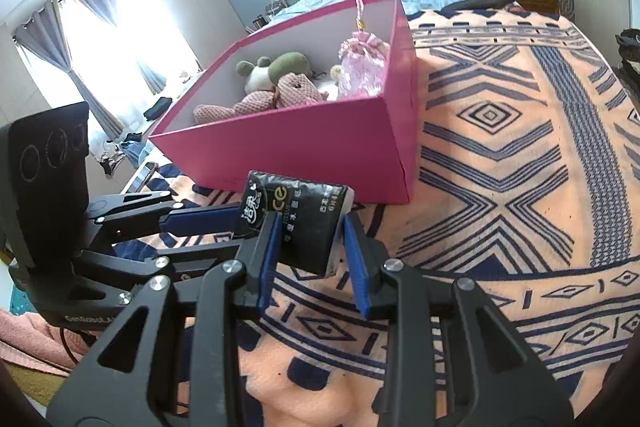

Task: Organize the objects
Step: 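Carry the black tissue pack into the pink box and open the right tool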

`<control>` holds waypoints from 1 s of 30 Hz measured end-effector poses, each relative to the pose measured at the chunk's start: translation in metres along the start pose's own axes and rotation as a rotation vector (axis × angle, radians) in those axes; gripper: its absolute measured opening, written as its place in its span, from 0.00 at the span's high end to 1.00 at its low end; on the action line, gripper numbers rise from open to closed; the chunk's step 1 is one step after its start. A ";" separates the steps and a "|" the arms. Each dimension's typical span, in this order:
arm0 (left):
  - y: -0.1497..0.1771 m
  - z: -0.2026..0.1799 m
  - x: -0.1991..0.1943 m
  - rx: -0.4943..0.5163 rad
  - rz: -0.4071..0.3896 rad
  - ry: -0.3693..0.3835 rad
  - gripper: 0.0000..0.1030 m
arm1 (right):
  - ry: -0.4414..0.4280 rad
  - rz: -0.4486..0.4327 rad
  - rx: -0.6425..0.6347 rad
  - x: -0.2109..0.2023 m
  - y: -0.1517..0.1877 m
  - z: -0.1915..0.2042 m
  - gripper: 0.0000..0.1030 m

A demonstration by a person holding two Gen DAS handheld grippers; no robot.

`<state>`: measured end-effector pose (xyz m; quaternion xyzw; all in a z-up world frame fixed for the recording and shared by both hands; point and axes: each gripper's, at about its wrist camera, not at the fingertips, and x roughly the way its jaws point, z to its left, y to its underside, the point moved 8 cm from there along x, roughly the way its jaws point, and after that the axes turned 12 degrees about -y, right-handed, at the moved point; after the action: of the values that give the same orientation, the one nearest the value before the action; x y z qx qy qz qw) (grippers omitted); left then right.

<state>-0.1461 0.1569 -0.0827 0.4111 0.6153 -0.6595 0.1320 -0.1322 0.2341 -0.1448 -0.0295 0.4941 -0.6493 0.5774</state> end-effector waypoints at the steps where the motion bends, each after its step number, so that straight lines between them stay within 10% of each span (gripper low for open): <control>1: -0.002 0.000 -0.003 0.001 -0.008 0.000 0.69 | 0.000 -0.006 -0.008 -0.002 -0.002 0.003 0.66; 30: -0.051 0.020 -0.026 0.016 -0.118 -0.042 0.69 | 0.006 -0.071 -0.127 -0.015 -0.057 0.028 0.65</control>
<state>-0.1719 0.1406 -0.0309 0.3610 0.6303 -0.6796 0.1026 -0.1517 0.2202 -0.0839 -0.0820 0.5347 -0.6368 0.5495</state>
